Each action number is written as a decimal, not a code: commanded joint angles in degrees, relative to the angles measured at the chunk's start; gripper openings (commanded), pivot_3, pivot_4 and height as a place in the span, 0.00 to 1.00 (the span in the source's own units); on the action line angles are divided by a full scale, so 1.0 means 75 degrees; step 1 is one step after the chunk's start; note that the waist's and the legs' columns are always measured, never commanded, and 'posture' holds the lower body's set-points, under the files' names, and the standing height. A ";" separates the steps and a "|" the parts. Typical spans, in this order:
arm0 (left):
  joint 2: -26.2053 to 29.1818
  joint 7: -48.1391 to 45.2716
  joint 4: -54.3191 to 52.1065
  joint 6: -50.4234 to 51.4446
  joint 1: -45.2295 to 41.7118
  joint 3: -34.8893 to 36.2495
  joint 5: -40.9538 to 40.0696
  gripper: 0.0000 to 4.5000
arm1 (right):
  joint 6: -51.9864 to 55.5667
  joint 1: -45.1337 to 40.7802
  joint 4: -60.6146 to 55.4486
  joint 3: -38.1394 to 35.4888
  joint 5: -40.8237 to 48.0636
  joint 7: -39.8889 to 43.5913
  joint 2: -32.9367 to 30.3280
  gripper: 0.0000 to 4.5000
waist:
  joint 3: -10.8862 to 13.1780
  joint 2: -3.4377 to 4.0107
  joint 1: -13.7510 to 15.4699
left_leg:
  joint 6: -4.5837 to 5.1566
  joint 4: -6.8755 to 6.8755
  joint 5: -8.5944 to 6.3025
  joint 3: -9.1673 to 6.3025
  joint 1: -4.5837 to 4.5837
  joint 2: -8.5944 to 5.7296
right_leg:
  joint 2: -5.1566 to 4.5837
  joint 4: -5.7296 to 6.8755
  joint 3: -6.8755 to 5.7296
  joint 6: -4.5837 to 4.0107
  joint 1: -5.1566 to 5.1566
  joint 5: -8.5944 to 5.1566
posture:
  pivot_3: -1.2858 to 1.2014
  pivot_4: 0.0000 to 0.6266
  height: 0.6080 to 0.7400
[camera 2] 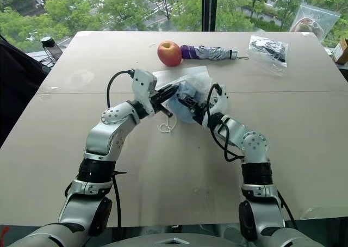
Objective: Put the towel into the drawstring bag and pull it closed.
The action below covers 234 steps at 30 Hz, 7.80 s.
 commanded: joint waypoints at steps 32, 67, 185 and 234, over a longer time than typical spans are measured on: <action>-0.0096 -0.0590 -0.0949 0.0334 0.0105 -0.0329 -0.0441 0.00 | -0.2839 -0.1438 0.1435 0.0449 -0.3029 0.1654 0.1692 0.03 | 0.0002 0.0003 -0.0007 | -0.0002 -0.0001 0.0001 0.0000 0.0002 0.0001 | -0.0008 0.0003 0.0001 -0.0001 -0.0002 0.0001 | 0.52 0.24 1.00; -0.0242 -0.0024 -0.0255 0.0307 -0.0378 0.0437 -0.0644 0.00 | -0.7213 -0.1468 0.4474 0.1357 -0.8644 0.3254 -0.1334 0.51 | 0.0007 -0.0007 0.0004 | -0.0040 0.0005 0.0023 0.0013 0.0013 -0.0015 | -0.0006 0.0007 0.0016 0.0000 0.0000 0.0002 | 0.52 0.24 1.00; -0.0243 0.4094 0.0062 -0.4255 0.1837 0.1541 0.3443 0.00 | -0.7166 -0.2866 0.2487 -0.0997 -0.8824 -0.0196 -0.1385 0.00 | 0.0028 0.0001 0.0009 | -0.0007 0.0000 0.0004 0.0034 0.0010 -0.0006 | -0.0070 0.0029 0.0044 0.0003 -0.0019 0.0013 | 0.52 0.24 1.00; 0.1744 -0.0351 -0.1325 -0.1674 0.5003 0.1384 -0.0132 0.99 | -0.5487 0.0941 0.2384 0.0749 -0.6320 0.9389 -0.5692 0.96 | 0.0034 0.0013 -0.0020 | 0.0034 -0.0005 -0.0025 0.0088 0.0042 0.0005 | -0.0082 -0.0028 0.0040 -0.0003 0.0010 0.0010 | 0.52 0.24 1.00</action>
